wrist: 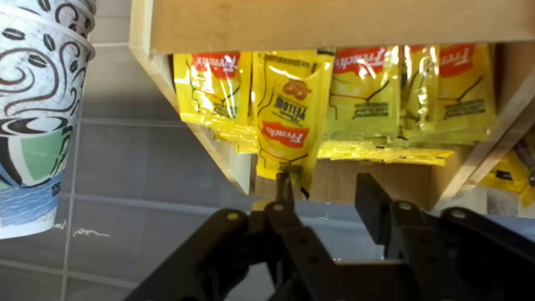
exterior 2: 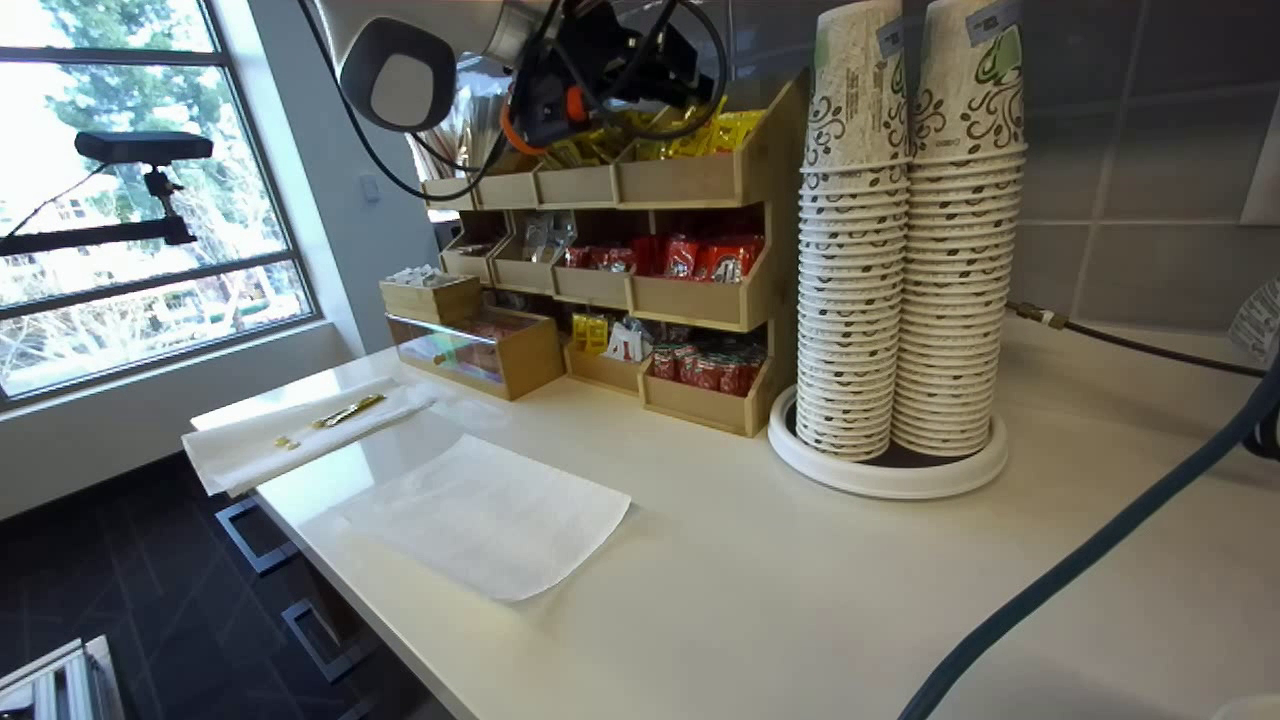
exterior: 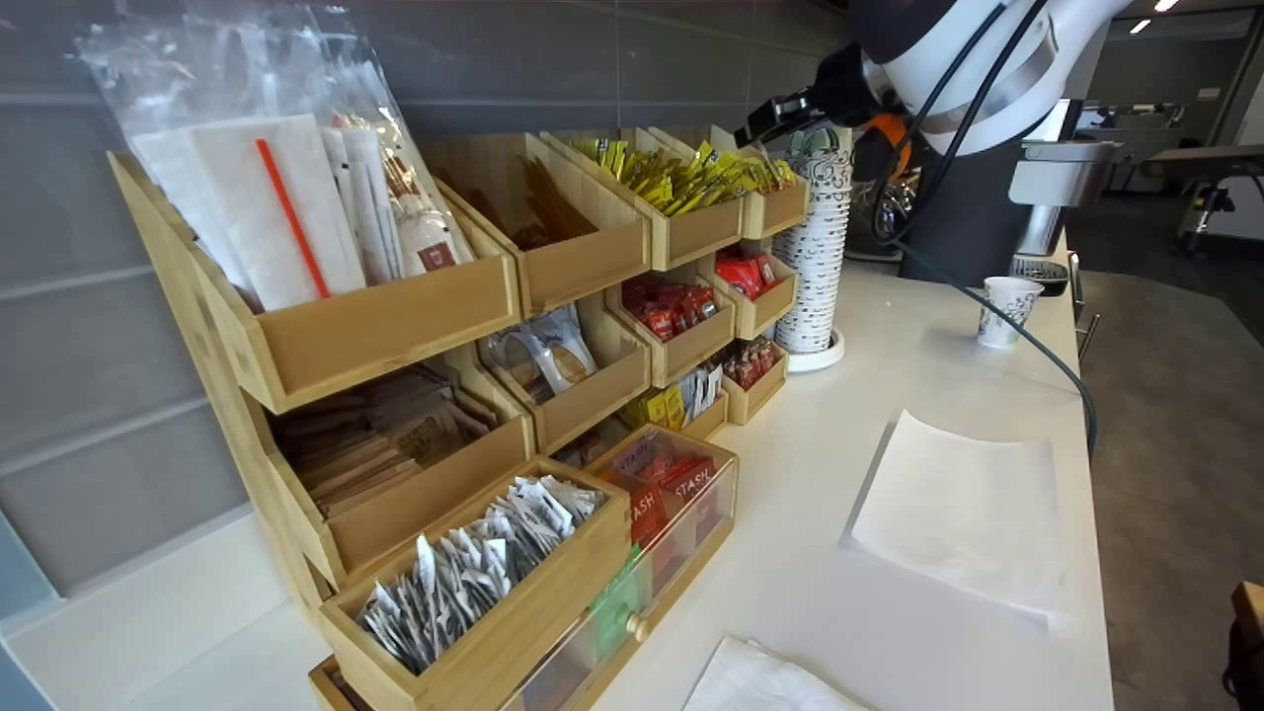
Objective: Put the orange sachet on the wooden stand.
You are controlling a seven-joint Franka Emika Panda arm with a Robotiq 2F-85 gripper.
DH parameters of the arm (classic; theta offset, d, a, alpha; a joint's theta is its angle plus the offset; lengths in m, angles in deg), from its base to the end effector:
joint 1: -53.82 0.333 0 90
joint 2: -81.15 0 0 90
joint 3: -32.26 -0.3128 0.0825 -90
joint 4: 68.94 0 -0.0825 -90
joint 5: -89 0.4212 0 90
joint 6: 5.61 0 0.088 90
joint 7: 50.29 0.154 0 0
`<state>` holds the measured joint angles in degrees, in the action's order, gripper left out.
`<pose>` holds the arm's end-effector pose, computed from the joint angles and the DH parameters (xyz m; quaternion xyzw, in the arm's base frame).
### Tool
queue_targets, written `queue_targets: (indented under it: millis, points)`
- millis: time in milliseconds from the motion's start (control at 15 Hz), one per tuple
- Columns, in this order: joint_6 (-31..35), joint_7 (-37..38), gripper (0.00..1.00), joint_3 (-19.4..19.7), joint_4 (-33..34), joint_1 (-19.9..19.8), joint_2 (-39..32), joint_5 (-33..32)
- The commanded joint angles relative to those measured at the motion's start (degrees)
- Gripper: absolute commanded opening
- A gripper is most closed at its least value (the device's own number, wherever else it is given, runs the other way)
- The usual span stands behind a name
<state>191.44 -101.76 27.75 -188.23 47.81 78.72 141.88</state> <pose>0.6387 -0.1204 0.4930 0.8186 -0.0793 0.5596 0.1023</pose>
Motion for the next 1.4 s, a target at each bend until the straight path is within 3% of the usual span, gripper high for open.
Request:
queue_targets:
  millis: [0,267,400,467,800,867,1333]
  points:
    - [-2.8,-2.9,0.76,0.7,0.3,0.4,1.0,2.1]
    - [-5.8,-4.2,1.0,2.1,-1.7,0.1,2.1,1.5]
    - [-6.5,-4.2,1.0,2.9,-2.2,0.0,2.7,0.6]
    - [-6.6,5.8,1.0,4.9,-4.5,0.6,3.6,-10.2]
    - [-11.2,20.8,1.0,7.9,-5.0,-0.3,6.2,-30.3]
    - [-12.6,14.9,1.0,6.8,-3.8,-0.7,6.5,-24.5]
    - [-31.1,17.2,1.0,6.5,-3.5,-3.4,13.6,-33.0]
